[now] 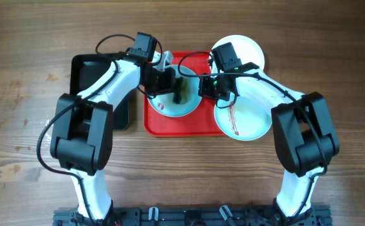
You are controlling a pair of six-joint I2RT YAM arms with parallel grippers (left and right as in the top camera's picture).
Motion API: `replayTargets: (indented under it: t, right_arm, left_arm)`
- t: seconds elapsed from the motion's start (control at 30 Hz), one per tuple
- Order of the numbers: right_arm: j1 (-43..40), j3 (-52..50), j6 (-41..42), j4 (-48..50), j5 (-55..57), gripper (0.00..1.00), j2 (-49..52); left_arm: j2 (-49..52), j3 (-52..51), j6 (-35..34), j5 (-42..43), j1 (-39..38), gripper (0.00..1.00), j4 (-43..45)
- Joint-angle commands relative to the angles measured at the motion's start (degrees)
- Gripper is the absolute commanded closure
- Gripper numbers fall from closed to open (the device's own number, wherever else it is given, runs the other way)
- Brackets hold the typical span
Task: Clean dirty plates on tray and stack at the side
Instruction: 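Scrub the plate surface with the sponge in the left gripper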
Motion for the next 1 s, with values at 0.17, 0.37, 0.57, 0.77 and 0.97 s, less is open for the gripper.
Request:
replayTargets:
  t: [0.17, 0.37, 0.57, 0.77, 0.97]
  right_arm:
    - [-0.17, 0.17, 0.31, 0.15, 0.07, 0.96, -1.70]
    - [-0.17, 0.17, 0.28, 0.15, 0.07, 0.96, -1.70]
    - [-0.17, 0.17, 0.33, 0.17, 0.07, 0.96, -1.70]
    - [-0.17, 0.15, 0.31, 0.20, 0.07, 0.96, -1.70]
    - [-0.17, 0.17, 0.31, 0.22, 0.07, 0.96, -1.70]
  left_arm:
    - [0.70, -0.24, -2.95, -24.24, 0.63, 0.96, 5.01]
    - [0.70, -0.24, -4.70, -30.77, 0.61, 0.96, 1.95]
    - [0.66, -0.24, -7.21, -28.72, 0.50, 0.96, -5.20]
    - [0.66, -0.24, -6.95, -15.91, 0.48, 0.96, -14.16]
    - [0.66, -0.24, -2.21, 0.02, 0.48, 0.96, -14.69]
